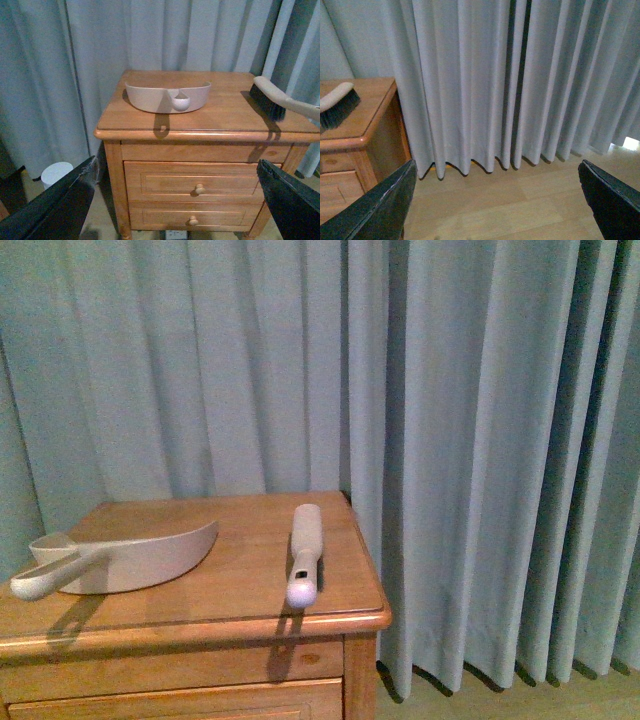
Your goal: Clean up trash
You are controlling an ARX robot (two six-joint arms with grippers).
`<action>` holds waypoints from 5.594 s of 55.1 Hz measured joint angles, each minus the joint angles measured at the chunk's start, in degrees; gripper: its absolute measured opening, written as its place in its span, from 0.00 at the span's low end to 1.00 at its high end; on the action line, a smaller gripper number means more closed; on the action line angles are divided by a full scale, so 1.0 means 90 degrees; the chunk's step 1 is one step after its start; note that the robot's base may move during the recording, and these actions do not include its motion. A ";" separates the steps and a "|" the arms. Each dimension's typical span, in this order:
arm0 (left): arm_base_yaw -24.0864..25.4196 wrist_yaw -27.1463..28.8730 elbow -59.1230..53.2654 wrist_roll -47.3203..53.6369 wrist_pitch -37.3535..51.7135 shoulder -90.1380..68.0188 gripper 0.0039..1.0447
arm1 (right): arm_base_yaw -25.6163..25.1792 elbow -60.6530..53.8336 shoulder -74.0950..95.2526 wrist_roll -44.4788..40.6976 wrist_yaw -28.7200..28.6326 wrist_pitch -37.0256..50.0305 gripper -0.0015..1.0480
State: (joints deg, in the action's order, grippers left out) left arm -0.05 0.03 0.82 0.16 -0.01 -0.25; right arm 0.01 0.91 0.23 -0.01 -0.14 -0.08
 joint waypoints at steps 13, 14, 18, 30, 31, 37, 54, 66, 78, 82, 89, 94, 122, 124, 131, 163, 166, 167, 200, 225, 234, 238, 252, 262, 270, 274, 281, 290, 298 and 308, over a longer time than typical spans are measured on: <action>0.0330 0.0328 0.1292 -0.1557 0.0534 -0.3084 0.93 | 0.0000 0.0000 0.0000 -0.0002 -0.0007 0.0000 0.93; 0.0367 0.0291 0.1511 -0.1562 0.0670 -0.3453 0.93 | 0.0000 0.0000 0.0000 0.0000 -0.0002 0.0000 0.93; 0.0386 0.0396 0.2324 -0.1457 0.1052 -0.4726 0.93 | 0.0000 0.0000 0.0000 0.0000 0.0000 0.0000 0.93; 0.0010 0.0685 0.5394 -0.0816 0.0231 -0.8534 0.93 | 0.0000 0.0000 0.0000 0.0000 -0.0002 0.0000 0.93; -0.0005 0.0724 0.5581 -0.0789 0.0138 -0.8723 0.93 | 0.0000 0.0000 0.0000 0.0000 -0.0002 0.0000 0.93; -0.0017 0.0886 0.6482 -0.0755 -0.0277 -0.9641 0.93 | 0.0000 0.0000 0.0000 0.0000 -0.0002 0.0000 0.93; -0.0146 0.0945 0.7827 -0.0488 -0.0874 -1.1327 0.93 | 0.0000 0.0000 0.0000 -0.0002 -0.0002 0.0000 0.93; -0.0158 0.0787 0.7883 0.0075 -0.0602 -1.1829 0.93 | 0.0000 0.0000 0.0000 0.0000 -0.0002 0.0000 0.93; -0.0117 0.0758 0.8041 0.0335 -0.0486 -1.2242 0.93 | 0.0000 0.0000 0.0000 -0.0002 -0.0002 0.0000 0.93; -0.0114 0.0748 0.8080 0.0352 -0.0452 -1.2322 0.93 | 0.0000 0.0000 0.0000 0.0000 -0.0002 0.0000 0.93; -0.0114 0.0733 0.8104 0.0401 -0.0469 -1.2371 0.84 | 0.0000 0.0000 0.0000 0.0000 -0.0002 0.0000 0.93; -0.0131 0.0741 0.8123 0.0403 -0.0561 -1.2390 0.65 | 0.0000 0.0000 0.0000 0.0000 -0.0002 0.0000 0.93; -0.0182 0.0658 0.8065 0.0379 -0.0753 -1.2308 0.27 | 0.0000 0.0000 0.0000 0.0000 -0.0002 0.0000 0.93; -0.0182 0.0634 0.8002 0.0372 -0.0675 -1.2242 0.27 | 0.0000 0.0000 0.0000 0.0000 -0.0002 0.0000 0.93; -0.0180 0.0559 0.7563 0.0357 -0.0168 -1.1776 0.26 | 0.0000 0.0000 0.0000 0.0000 -0.0002 0.0000 0.93; 0.0364 -0.0996 0.3451 0.0920 0.4150 -0.6501 0.26 | 0.0000 0.0000 0.0000 -0.0002 -0.0002 0.0000 0.93; 0.0680 -0.1302 0.3167 0.0746 0.4150 -0.5938 0.26 | 0.0000 0.0000 0.0000 0.0000 -0.0002 0.0000 0.93; 0.0821 -0.1428 0.3077 0.0641 0.4095 -0.5714 0.26 | 0.0000 0.0000 0.0000 0.0000 -0.0002 0.0000 0.93; 0.3220 -0.3422 0.1659 -0.1841 0.3055 -0.2178 0.26 | 0.0061 0.0619 0.1219 0.0658 -0.1107 -0.1319 0.93; 0.3223 -0.3439 0.1659 -0.1919 0.3055 -0.2169 0.26 | 0.2822 0.4568 0.8043 0.1817 0.0146 0.0692 0.93; 0.3223 -0.3436 0.1659 -0.1931 0.3053 -0.2169 0.26 | 0.3135 0.6594 0.9821 0.2463 0.0308 -0.0226 0.93; 0.3223 -0.3441 0.1656 -0.1931 0.3053 -0.2169 0.26 | 0.3298 0.7417 1.0508 0.2800 0.0333 -0.0583 0.93; 0.3223 -0.3436 0.1659 -0.1933 0.3053 -0.2169 0.26 | 0.3883 1.0134 1.2820 0.3820 0.0546 -0.1836 0.93; 0.3223 -0.3436 0.1659 -0.1933 0.3053 -0.2169 0.26 | 0.4075 1.1132 1.3721 0.4131 0.0563 -0.2297 0.93; 0.3223 -0.3436 0.1659 -0.1933 0.3053 -0.2169 0.26 | 0.4209 1.1667 1.4173 0.4296 0.0549 -0.2589 0.93; 0.3223 -0.3439 0.1656 -0.1933 0.3053 -0.2169 0.26 | 0.4269 1.1880 1.4345 0.4350 0.0563 -0.2739 0.93; 0.3223 -0.3439 0.1656 -0.1933 0.3053 -0.2169 0.26 | 0.4316 1.2174 1.4574 0.4415 0.0563 -0.2885 0.93; 0.3223 -0.3436 0.1659 -0.1933 0.3053 -0.2169 0.26 | 0.4311 1.2451 1.4817 0.4449 0.0656 -0.3160 0.78; 0.3223 -0.3436 0.1659 -0.1933 0.3053 -0.2169 0.26 | 0.4301 1.2475 1.4885 0.4452 0.0648 -0.3291 0.59; 0.3223 -0.3436 0.1659 -0.1933 0.3053 -0.2169 0.26 | 0.4282 1.2466 1.4887 0.4454 0.0661 -0.3240 0.32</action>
State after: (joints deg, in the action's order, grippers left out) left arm 28.95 -30.89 15.75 -17.23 27.46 -19.77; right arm 38.54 113.10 134.21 40.07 5.80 -29.23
